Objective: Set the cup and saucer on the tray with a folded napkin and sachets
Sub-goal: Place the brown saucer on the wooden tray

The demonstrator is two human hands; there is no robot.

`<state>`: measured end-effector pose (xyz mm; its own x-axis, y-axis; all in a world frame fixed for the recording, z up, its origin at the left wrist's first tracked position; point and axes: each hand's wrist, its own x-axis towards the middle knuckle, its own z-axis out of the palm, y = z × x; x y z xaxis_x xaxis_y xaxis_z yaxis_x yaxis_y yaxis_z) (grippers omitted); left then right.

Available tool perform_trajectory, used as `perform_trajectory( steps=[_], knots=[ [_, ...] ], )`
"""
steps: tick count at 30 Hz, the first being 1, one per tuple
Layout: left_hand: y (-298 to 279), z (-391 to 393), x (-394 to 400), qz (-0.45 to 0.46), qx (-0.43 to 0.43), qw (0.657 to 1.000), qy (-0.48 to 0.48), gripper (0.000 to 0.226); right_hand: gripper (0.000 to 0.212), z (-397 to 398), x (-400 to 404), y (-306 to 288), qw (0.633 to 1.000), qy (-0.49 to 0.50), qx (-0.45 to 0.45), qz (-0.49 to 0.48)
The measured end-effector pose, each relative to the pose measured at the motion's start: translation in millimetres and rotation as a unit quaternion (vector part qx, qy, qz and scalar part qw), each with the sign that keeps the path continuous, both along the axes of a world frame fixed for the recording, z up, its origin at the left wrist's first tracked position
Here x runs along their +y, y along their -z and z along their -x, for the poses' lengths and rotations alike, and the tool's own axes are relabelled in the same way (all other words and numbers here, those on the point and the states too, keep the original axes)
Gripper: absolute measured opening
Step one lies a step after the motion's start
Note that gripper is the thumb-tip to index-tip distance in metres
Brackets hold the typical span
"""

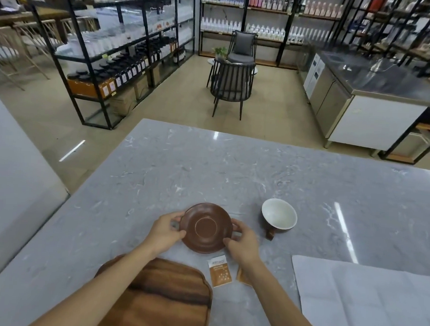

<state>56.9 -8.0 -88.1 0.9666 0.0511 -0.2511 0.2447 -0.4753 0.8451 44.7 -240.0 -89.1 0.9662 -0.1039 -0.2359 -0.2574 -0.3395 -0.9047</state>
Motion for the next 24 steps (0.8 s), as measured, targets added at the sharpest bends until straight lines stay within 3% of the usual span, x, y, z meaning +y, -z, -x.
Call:
perform_trajectory(
  steps=[9,24],
  knots=[
    [-20.9,19.1,14.6,0.063,-0.041,0.997,0.011,0.062,0.06,29.7,6.9,-27.2,0.999,0.014,-0.041,-0.026],
    [-33.5,109.7,58.0,0.059,-0.073,0.995,0.046,0.06,0.064,130.6,41.3,-42.3,0.996,-0.006,-0.084,0.025]
  ],
)
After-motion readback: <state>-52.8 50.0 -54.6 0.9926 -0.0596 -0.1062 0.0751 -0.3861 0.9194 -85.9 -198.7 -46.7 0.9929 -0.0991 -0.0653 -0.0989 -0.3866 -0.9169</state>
